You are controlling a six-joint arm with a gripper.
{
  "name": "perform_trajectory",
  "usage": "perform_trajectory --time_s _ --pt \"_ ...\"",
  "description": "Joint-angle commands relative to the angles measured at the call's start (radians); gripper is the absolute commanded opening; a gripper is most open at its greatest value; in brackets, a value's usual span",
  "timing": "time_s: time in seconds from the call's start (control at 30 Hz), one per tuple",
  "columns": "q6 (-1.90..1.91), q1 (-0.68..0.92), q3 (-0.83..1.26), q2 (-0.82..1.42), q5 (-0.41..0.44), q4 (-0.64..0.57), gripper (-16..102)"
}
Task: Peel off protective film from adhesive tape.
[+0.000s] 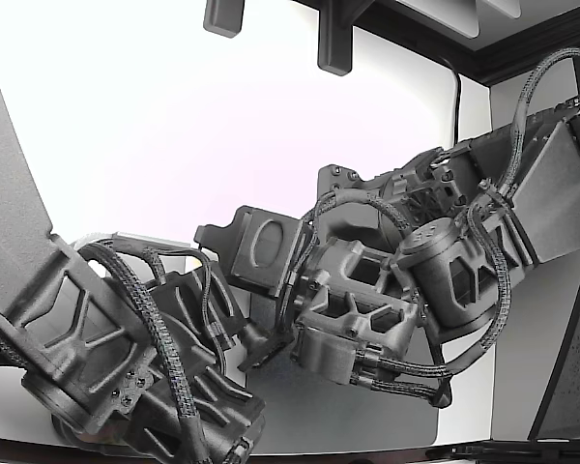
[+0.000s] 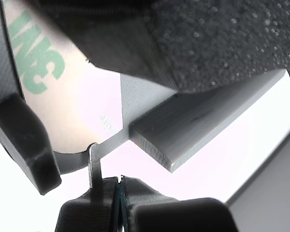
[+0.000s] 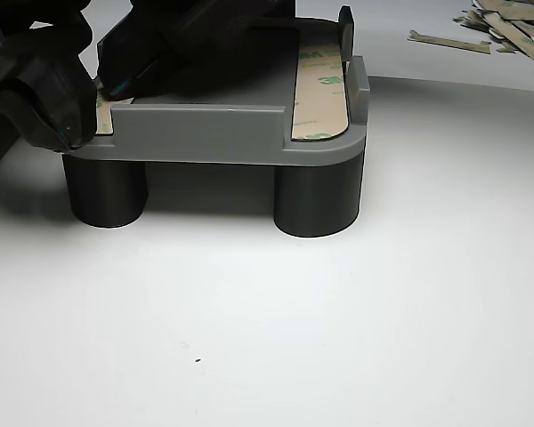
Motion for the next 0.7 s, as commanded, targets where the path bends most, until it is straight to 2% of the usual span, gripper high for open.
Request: perform_trajectory --time_s 0.0,0.67 --pt "-0.003 -0.006 -0.025 0.02 0.009 -0.002 -11" --pt "0.002 -0.006 -0.026 0.012 0.011 -0.006 -11"
